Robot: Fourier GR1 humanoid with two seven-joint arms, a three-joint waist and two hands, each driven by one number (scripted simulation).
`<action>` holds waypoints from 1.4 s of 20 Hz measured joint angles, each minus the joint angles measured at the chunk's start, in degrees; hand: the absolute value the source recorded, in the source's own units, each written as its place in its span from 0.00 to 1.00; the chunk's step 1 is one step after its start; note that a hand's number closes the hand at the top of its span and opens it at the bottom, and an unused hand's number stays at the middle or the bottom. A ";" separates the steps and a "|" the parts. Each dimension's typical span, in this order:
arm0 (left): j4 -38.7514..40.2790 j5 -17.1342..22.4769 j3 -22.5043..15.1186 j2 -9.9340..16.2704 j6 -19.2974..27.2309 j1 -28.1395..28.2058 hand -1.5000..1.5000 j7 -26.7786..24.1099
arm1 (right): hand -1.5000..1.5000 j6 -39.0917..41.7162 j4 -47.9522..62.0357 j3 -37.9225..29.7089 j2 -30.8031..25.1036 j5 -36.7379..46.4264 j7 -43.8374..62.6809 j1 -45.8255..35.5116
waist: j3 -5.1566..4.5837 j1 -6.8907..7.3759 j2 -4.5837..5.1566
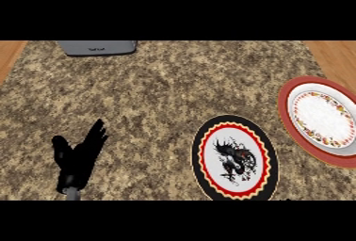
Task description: Pick the cupcake from the plate and place it in the plate
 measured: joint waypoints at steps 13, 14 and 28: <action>-0.19 -1.23 -1.75 -1.29 -0.30 0.01 0.50 -0.19 | 1.00 -2.74 7.15 -27.24 -3.91 -42.67 -19.10 2.52 | 0.07 2.40 0.64; -0.49 -1.25 -1.78 -1.24 -0.40 0.08 0.50 -0.13 | 1.00 -2.14 10.56 -29.32 -3.72 -44.57 -20.79 0.71 | 0.06 2.65 0.68; 0.61 -1.99 -1.89 -1.91 -1.21 -2.55 0.50 0.62 | 1.00 7.96 63.77 -44.44 -6.85 -52.40 -37.98 -35.62 | 0.01 4.41 1.12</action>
